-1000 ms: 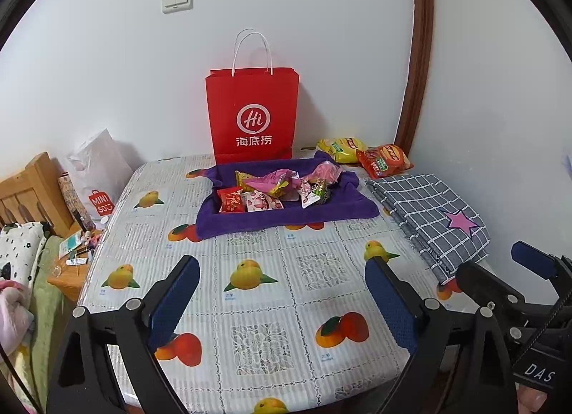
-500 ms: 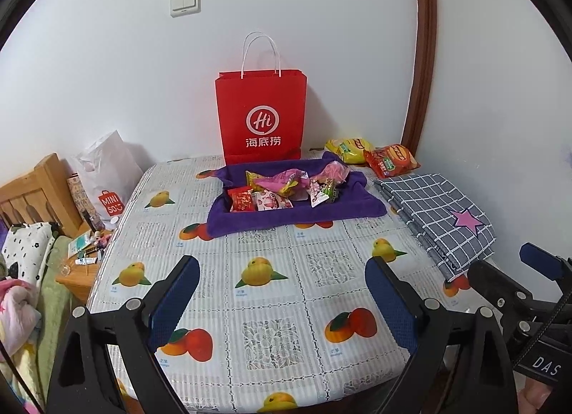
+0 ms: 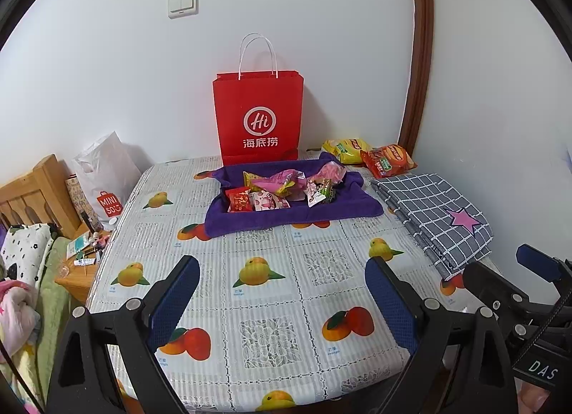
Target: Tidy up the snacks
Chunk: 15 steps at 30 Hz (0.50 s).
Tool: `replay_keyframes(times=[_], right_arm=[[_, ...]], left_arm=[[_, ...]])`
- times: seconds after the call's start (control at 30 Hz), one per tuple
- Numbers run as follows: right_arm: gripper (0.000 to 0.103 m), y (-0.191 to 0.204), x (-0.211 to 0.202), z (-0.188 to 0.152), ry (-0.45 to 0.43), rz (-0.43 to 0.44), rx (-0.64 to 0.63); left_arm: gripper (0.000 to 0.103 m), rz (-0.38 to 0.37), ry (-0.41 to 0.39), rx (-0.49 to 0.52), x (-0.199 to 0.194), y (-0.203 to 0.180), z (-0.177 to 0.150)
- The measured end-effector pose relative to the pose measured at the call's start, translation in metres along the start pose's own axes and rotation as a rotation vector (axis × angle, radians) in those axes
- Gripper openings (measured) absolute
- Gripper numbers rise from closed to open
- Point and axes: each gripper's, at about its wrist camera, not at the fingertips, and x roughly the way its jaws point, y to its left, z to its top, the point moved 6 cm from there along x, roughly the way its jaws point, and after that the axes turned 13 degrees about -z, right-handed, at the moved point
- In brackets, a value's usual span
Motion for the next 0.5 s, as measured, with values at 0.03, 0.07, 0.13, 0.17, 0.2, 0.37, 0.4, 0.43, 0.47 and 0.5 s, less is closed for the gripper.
replay_keyframes(times=[0.03,0.07,0.13,0.17,0.2,0.37,0.4,0.43,0.47,0.5], right_arm=[[0.096,0.0,-0.0001,-0.0002,0.001,0.001,0.0],[0.096,0.0006,-0.0001,-0.0007,0.001,0.002,-0.001],[0.096,0.0006,-0.0001,-0.0005,0.0,0.0,-0.004],[0.096,0.0003,0.0001,-0.0003,0.001,0.001,-0.003],[0.096,0.0005,0.0,-0.0004,0.0,0.002,-0.003],[0.096,0.0001,0.0004,-0.0005,0.001,0.005,-0.002],[0.096,0.0001,0.0008,-0.0004,0.001,0.006,-0.002],[0.096,0.0,0.0007,-0.0005,0.0,0.006,-0.003],[0.096,0.0,0.0007,-0.0005,0.0,0.006,-0.004],[0.096,0.0,0.0005,-0.0005,0.001,0.004,-0.003]], left_arm=[[0.094,0.0,0.0,0.001,-0.0002,0.0001,0.0],[0.094,0.001,0.0,0.001,-0.0002,0.0002,0.0001],[0.094,0.001,0.0,0.0,-0.0005,0.0007,0.0005],[0.094,0.001,-0.002,-0.002,-0.0006,0.0003,0.0003],[0.094,0.0,-0.003,-0.003,-0.0009,0.0005,0.0007],[0.094,-0.001,-0.002,-0.002,-0.0016,0.0017,0.0013],[0.094,-0.001,-0.002,-0.002,-0.0017,0.0018,0.0014],[0.094,0.0,-0.002,-0.003,-0.0016,0.0018,0.0015],[0.094,0.0,-0.002,-0.002,-0.0015,0.0016,0.0015],[0.094,0.0,-0.002,-0.003,-0.0015,0.0017,0.0015]])
